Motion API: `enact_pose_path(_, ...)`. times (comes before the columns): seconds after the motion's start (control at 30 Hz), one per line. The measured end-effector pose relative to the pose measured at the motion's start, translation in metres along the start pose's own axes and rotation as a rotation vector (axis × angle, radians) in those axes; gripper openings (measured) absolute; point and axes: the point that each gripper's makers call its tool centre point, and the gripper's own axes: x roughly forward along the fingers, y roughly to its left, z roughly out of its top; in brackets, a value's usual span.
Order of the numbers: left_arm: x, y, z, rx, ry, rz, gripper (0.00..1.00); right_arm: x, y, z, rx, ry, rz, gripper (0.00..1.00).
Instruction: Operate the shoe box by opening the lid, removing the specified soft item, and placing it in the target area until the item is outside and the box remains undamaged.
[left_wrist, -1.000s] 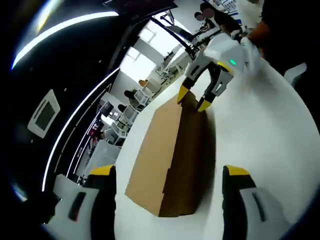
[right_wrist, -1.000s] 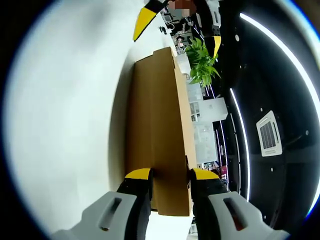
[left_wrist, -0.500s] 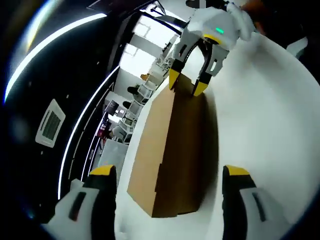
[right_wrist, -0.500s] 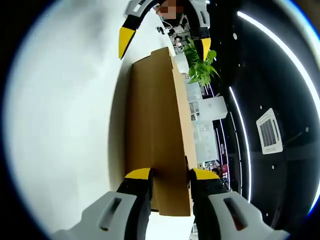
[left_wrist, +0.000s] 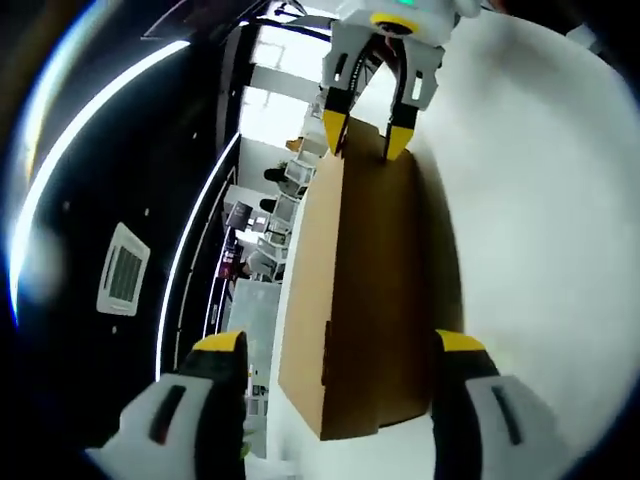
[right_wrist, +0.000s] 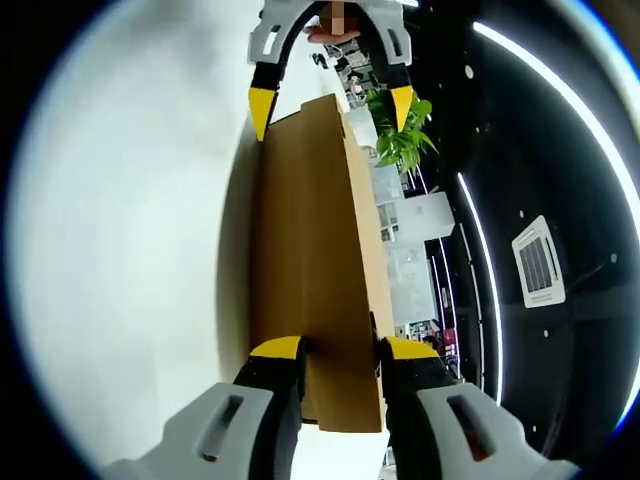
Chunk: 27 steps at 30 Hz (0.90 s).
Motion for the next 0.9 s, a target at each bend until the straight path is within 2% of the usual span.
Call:
enact_pose_path(0.3,-0.002,0.007,-0.004,0.056,0.025,0.036,0.54,0.000,0.000,0.000,0.001,-0.004,-0.004,0.30)
enact_pose_path(0.57,0.000,0.009,-0.005,0.043,0.027,0.047,0.54,0.000,0.000,0.000,-0.001,-0.002,-0.004,0.30)
enact_pose_path(0.67,0.000,0.006,-0.006,0.045,0.026,0.039,0.50,0.000,0.000,0.000,-0.002,-0.002,-0.006,0.30)
enact_pose_path(0.77,0.001,-0.003,-0.006,0.052,0.022,0.002,0.40,0.000,0.000,0.000,0.002,-0.001,-0.007,0.30)
enact_pose_path(0.83,0.002,-0.008,-0.005,0.077,0.011,-0.018,0.34,0.000,0.000,0.000,0.001,-0.001,-0.007,0.30)
enact_pose_path(0.9,0.002,-0.011,-0.005,0.102,0.008,-0.022,0.32,0.000,0.000,0.000,0.001,0.000,-0.006,0.30)
